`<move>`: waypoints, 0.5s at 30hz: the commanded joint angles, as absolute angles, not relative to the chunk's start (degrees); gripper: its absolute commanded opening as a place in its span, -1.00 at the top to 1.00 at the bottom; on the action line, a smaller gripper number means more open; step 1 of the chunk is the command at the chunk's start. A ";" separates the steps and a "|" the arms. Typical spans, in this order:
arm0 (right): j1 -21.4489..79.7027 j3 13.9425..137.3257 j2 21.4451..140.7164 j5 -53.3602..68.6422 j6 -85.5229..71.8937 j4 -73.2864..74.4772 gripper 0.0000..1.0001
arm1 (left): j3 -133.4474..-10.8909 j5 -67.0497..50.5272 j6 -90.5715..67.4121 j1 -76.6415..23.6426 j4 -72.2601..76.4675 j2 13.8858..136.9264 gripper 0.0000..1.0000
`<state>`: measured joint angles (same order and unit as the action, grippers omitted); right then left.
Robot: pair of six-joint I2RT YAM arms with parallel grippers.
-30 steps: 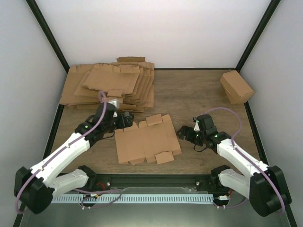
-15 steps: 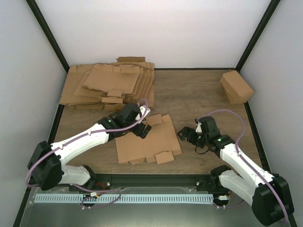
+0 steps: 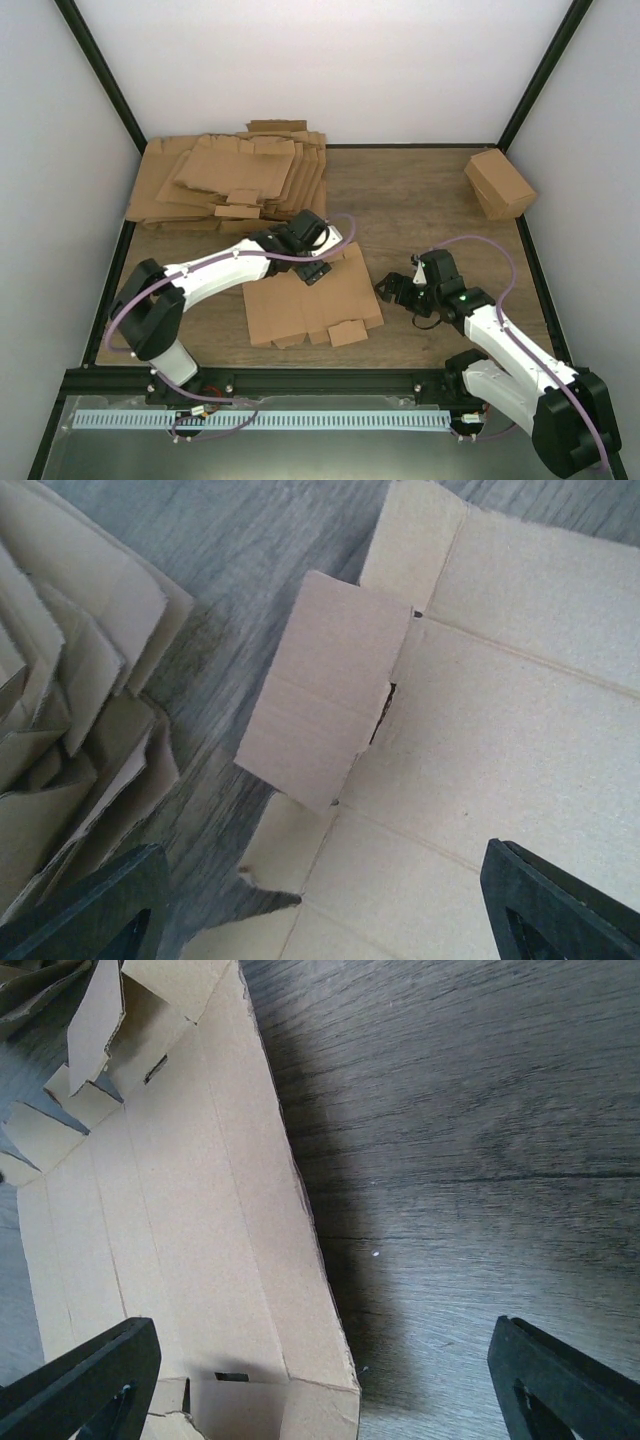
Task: Fold the paper box
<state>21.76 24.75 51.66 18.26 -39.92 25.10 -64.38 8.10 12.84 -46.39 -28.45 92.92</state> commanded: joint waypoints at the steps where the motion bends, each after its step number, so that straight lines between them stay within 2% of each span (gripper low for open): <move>1: 21.35 25.44 51.42 18.93 -40.40 24.91 -0.86 | -67.40 11.22 17.83 -48.04 -26.71 96.63 -0.78; 3: 21.31 25.41 51.14 19.04 -40.74 25.04 -0.85 | -68.16 12.89 19.39 -48.75 -26.34 99.12 -0.86; 7: 21.30 25.32 50.42 18.90 -41.00 25.30 -0.85 | -69.20 14.04 21.52 -49.60 -25.64 103.00 -0.88; 15: 21.30 24.79 50.11 18.65 -41.17 25.40 -0.86 | -70.28 23.11 22.67 -50.79 -20.69 108.19 -0.77</move>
